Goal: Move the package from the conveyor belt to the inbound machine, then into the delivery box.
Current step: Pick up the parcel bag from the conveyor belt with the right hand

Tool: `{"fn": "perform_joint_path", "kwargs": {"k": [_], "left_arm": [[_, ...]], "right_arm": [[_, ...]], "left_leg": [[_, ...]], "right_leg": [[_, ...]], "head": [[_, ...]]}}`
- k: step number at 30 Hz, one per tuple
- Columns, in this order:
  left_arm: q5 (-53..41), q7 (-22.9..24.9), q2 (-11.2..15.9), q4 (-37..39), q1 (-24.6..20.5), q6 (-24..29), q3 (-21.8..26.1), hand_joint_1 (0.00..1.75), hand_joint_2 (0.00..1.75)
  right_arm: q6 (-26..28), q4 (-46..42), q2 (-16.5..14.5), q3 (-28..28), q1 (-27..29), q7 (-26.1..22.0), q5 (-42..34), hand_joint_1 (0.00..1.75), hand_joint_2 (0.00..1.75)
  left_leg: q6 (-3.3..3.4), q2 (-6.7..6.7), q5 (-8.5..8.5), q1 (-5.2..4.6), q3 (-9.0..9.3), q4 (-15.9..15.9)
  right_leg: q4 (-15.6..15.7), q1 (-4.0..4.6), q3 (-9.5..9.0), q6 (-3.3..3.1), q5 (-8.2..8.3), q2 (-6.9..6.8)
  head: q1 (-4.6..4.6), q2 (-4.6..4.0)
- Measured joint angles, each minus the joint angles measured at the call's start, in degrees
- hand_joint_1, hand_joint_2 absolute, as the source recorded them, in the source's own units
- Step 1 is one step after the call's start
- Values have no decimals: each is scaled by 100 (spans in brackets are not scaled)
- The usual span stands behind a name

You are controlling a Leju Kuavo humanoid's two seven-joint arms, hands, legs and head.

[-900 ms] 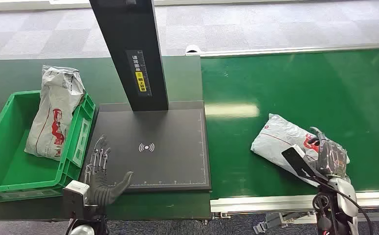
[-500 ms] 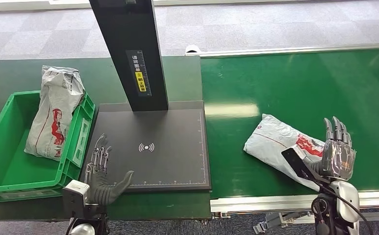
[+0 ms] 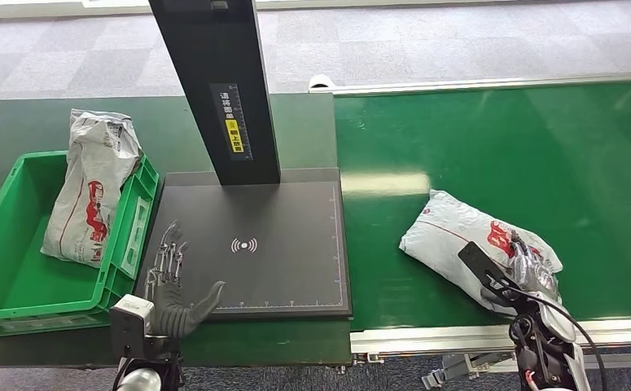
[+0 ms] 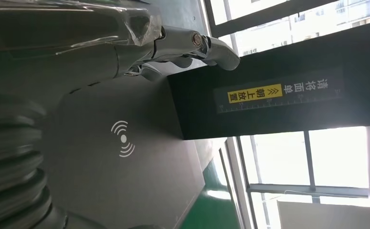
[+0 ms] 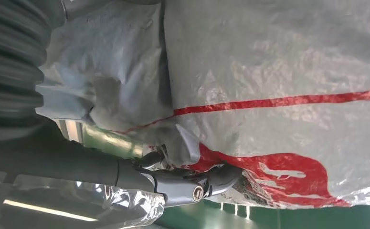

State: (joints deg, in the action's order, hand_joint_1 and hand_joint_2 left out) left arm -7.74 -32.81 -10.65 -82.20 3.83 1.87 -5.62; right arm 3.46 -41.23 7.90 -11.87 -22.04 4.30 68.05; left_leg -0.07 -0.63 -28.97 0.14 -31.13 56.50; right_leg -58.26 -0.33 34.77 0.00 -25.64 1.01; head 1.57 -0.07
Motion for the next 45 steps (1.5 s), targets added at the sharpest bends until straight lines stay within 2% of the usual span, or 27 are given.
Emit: {"fn": "perform_joint_path", "kwargs": {"k": [7,15,19,34,45], "left_arm": [[-11,38,-13,0,1,29,1,0,175],[-11,42,-15,2,1,29,0,0,175],[-11,42,-15,7,0,29,0,0,175],[-11,60,0,2,50,47,7,0,175],[-15,60,7,-54,143,58,8,0,175]], "right_arm": [[-248,187,13,111,-68,-254,-299,0,175],[-289,247,15,166,-69,-316,-353,0,175],[-419,264,17,209,-68,-483,-527,173,175],[-458,167,140,735,-31,-1006,-1197,175,175],[-185,-100,154,927,127,-1231,-1403,175,175]], "left_leg": [[0,1,0,0,1,0],[0,0,0,0,3,0],[0,1,0,0,3,0],[0,0,0,0,8,0],[0,-1,0,0,4,0]], "right_leg": [[0,0,-1,0,0,1],[0,0,-2,0,0,1],[0,0,-2,0,0,1],[0,0,-8,0,0,1],[0,0,-8,1,-1,-1]], "head": [[0,0],[0,0],[0,0],[-1,0],[0,0]]}}
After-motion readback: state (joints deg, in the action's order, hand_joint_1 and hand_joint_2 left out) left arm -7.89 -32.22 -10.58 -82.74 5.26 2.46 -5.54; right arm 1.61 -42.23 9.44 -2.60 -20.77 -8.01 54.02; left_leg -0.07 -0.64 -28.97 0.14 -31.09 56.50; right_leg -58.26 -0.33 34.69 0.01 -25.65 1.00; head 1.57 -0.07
